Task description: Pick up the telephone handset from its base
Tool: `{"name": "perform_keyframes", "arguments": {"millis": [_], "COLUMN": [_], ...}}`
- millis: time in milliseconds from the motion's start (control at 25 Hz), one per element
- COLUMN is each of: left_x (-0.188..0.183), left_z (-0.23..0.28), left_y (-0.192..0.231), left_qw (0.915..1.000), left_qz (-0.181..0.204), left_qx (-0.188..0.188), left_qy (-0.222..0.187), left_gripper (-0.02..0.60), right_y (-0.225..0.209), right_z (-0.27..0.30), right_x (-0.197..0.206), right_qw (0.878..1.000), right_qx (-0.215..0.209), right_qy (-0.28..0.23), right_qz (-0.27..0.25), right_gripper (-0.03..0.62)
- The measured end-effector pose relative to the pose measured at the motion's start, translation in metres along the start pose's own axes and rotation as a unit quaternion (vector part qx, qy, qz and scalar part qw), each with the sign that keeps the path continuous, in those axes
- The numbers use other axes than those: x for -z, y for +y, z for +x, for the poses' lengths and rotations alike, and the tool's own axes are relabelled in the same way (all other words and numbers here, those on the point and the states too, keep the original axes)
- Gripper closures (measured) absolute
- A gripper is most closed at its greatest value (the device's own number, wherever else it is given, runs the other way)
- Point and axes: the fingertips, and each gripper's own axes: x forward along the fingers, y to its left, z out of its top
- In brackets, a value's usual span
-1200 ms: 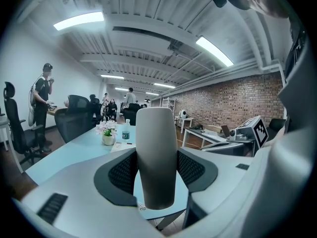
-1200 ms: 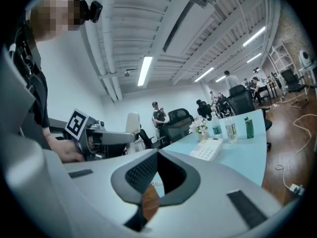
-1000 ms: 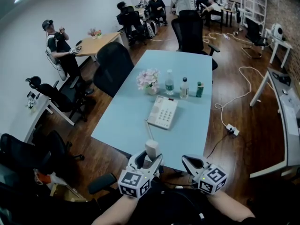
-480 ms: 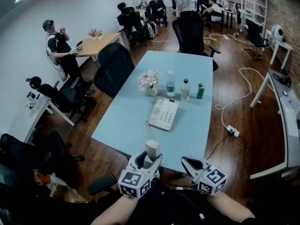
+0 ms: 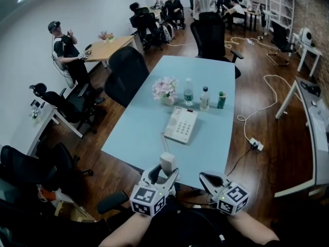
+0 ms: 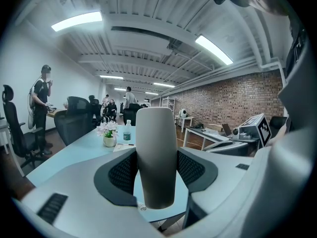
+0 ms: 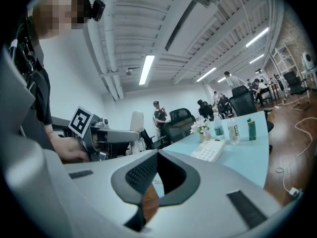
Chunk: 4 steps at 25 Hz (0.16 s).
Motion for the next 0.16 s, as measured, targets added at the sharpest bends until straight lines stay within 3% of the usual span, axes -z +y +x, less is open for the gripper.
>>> {"name": "perform_keyframes", "arguments": {"millis": [160], "left_x": [-0.0003], "left_z": [0.0017], "left_y": [0.0019], "left_qw": [1.0], "left_qz": [0.002], "left_qx": [-0.001], "left_qy": [0.001], "left_gripper": [0.348], "right_y": [0.003], "right_z": [-0.0005], "right_x": [-0.0006], "right_qw": [1.0], "right_qx": [-0.001], "right_qy": [-0.004], "right_qz": [-0.001], "right_gripper": [0.583]}}
